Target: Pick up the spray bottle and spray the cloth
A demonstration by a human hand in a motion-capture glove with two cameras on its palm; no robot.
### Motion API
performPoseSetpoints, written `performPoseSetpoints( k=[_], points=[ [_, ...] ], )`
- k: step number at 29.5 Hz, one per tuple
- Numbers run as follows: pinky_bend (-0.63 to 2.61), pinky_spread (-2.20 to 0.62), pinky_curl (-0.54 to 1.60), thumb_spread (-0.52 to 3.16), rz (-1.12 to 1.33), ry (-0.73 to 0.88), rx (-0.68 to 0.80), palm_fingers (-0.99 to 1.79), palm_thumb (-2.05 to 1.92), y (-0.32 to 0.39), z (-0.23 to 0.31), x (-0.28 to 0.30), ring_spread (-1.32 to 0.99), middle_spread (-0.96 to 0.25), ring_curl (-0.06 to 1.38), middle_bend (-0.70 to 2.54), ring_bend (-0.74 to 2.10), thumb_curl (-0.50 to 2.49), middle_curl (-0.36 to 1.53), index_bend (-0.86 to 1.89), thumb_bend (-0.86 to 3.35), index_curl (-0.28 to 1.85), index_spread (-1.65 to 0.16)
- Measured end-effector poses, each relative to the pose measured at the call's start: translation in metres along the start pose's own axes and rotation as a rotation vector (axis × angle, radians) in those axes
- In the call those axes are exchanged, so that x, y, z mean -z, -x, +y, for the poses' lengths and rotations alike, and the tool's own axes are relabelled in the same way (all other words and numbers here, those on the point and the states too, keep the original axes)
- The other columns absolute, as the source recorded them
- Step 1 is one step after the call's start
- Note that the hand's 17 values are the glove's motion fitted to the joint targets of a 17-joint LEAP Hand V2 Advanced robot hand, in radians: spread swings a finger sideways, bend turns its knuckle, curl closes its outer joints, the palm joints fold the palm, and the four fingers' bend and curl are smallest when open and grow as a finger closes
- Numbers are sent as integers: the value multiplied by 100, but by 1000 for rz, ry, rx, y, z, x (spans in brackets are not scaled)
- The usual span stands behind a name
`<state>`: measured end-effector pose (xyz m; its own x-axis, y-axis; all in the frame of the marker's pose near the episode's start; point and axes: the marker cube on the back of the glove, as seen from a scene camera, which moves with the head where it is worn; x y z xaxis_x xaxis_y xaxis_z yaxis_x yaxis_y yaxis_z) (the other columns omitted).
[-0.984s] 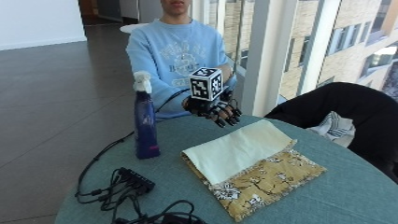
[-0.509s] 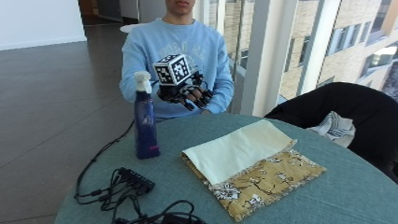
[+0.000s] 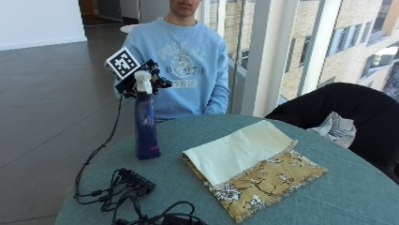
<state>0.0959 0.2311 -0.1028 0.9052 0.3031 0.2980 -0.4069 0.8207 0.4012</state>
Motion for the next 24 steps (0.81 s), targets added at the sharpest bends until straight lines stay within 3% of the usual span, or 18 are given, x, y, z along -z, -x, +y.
performPoseSetpoints(
  k=[11, 16, 20, 24],
  points=[
    [24, 21, 32, 105, -233, -193, -214, 66, 63, -71, -18, 16, 0, -8, 29, 21, 28, 28, 36, 13, -1, 29, -37],
    [25, 21, 33, 102, -407, -161, -268, 65, 59, -95, -37, -4, 0, -8, 30, 21, 29, 28, 37, 10, -4, 27, -38],
    [27, 22, 34, 100, -503, -76, -192, 62, 55, -110, -44, -19, 0, -8, 31, 22, 29, 28, 38, 9, -4, 26, -38],
    [29, 23, 35, 98, -580, -101, -300, 60, 53, -107, -60, -34, 1, -8, 32, 23, 30, 28, 38, 9, -4, 24, -39]
  ],
)
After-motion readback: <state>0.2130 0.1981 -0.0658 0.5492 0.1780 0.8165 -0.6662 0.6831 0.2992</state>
